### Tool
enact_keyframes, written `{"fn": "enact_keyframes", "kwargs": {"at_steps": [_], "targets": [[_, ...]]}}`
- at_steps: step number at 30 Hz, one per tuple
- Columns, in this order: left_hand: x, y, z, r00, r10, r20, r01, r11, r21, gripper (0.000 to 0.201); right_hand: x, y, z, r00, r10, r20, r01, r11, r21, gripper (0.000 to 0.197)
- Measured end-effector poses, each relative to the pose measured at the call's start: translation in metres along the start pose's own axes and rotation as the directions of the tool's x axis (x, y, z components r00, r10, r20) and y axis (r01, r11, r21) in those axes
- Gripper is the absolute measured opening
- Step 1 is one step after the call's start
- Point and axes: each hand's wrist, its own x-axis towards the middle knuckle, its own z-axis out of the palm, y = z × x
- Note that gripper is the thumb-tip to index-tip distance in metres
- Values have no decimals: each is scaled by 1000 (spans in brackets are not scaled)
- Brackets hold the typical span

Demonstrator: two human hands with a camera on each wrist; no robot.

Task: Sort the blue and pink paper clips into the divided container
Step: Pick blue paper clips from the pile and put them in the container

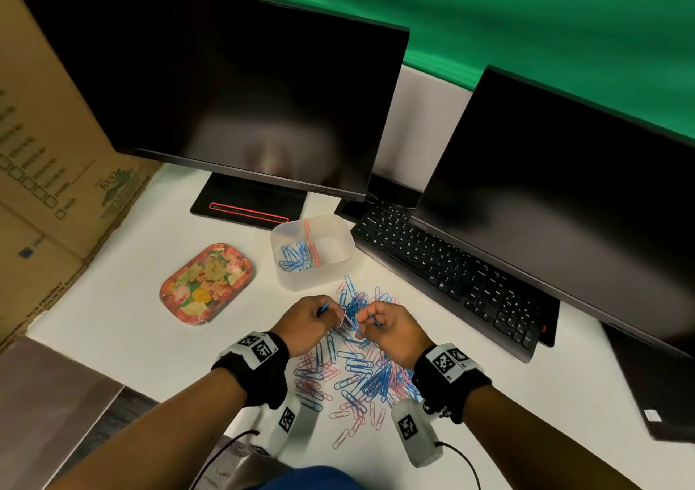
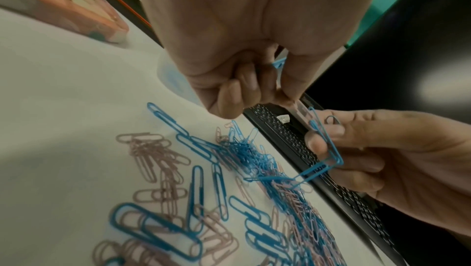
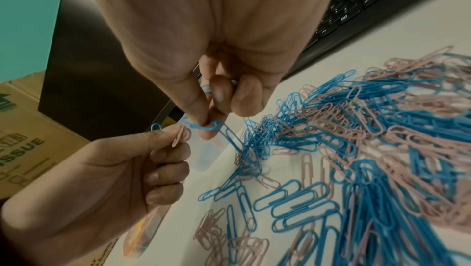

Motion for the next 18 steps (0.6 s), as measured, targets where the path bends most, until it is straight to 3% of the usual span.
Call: {"fn": "enact_keyframes", "kwargs": {"at_steps": [9,12,18], "targets": [[-1,-8,-1,1000,20,17,-20,999,36,13,-3,-1,1,999,12,-49,-14,999,-32,24],[-1,-7,-1,1000,-2,19,2,1000,21,17,-6,-7,0,997,20,-71,-21,1000,-3,15],[0,-6,2,998,-11,-56,11,1000,-1,17,-9,-13,2,986,161,42,-165,976,139,11]]}}
